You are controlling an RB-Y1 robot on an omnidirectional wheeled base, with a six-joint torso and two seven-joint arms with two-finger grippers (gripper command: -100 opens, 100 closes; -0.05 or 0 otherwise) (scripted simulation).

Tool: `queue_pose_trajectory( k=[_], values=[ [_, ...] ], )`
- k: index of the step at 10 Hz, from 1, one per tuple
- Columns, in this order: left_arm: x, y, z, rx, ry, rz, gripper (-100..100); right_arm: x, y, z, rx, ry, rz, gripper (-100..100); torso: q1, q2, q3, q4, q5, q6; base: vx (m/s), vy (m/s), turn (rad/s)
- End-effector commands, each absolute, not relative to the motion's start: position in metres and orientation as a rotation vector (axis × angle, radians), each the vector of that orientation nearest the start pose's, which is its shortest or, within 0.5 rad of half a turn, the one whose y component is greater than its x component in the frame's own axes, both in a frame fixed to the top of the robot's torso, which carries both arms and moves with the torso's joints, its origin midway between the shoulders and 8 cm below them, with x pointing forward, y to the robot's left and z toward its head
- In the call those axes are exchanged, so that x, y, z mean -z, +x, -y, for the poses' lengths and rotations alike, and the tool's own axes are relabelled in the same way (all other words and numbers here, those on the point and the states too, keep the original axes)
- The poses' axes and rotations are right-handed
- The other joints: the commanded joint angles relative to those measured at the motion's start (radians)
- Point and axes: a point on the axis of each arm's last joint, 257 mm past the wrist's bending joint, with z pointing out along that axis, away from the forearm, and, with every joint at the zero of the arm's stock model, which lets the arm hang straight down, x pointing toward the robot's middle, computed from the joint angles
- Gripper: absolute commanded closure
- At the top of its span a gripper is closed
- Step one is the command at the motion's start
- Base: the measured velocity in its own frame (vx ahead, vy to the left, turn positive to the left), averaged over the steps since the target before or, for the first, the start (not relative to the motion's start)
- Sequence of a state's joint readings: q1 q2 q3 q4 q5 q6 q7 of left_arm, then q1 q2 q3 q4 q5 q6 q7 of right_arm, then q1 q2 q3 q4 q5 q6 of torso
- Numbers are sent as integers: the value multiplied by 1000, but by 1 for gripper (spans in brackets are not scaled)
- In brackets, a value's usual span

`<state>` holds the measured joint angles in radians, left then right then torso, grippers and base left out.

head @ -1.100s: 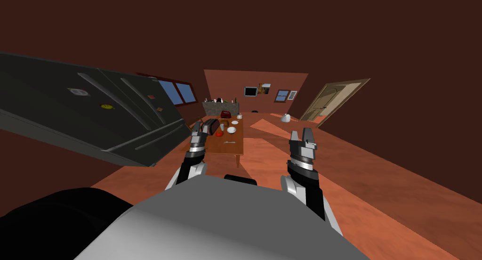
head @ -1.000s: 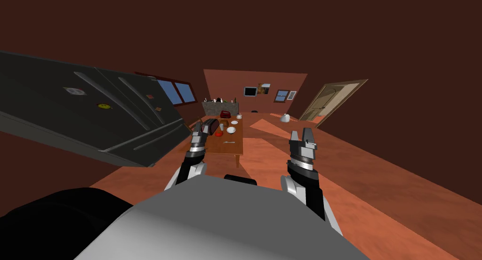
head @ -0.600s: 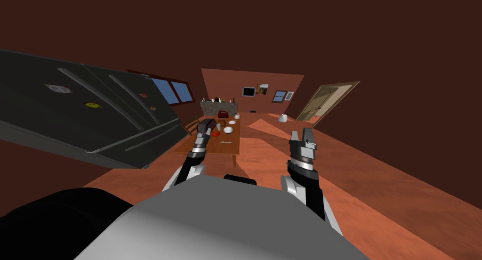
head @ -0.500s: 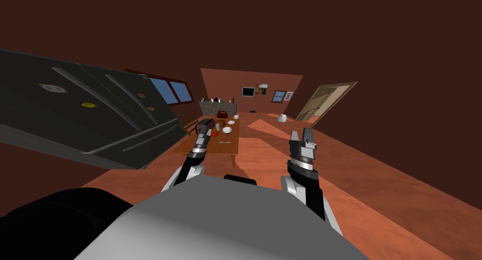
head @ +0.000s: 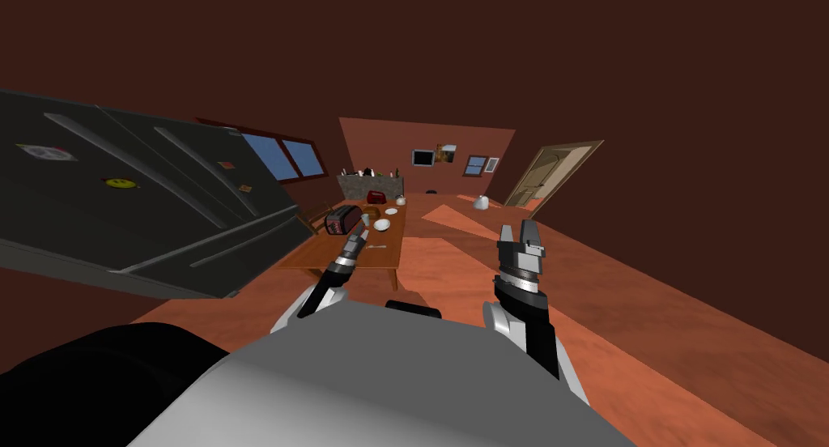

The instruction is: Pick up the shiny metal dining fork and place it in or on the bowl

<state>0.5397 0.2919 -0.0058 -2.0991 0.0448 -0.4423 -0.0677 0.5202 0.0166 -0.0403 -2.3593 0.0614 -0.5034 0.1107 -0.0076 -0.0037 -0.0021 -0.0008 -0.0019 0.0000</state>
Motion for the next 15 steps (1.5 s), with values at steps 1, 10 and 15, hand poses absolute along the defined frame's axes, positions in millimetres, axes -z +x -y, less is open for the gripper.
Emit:
queue_pose_trajectory(
  k=[1, 10, 15],
  values=[
    [116, 379, -288, 1156, -696, -1114, -100, -54, 324, 284, -1123, 533, -613, 0, 0, 0, 0, 0, 0, 0, 82, -155, -57],
    [232, 373, -309, 1095, -846, -1448, -100, -54, 324, 284, -1123, 533, -614, 0, 2, -3, -2, -1, 0, 0, 100, -107, -17],
    [306, 349, -331, 1027, -990, -1638, -100, -54, 324, 284, -1123, 533, -614, 0, 4, -2, -2, -1, 1, 0, 111, -66, -6]
  ],
)
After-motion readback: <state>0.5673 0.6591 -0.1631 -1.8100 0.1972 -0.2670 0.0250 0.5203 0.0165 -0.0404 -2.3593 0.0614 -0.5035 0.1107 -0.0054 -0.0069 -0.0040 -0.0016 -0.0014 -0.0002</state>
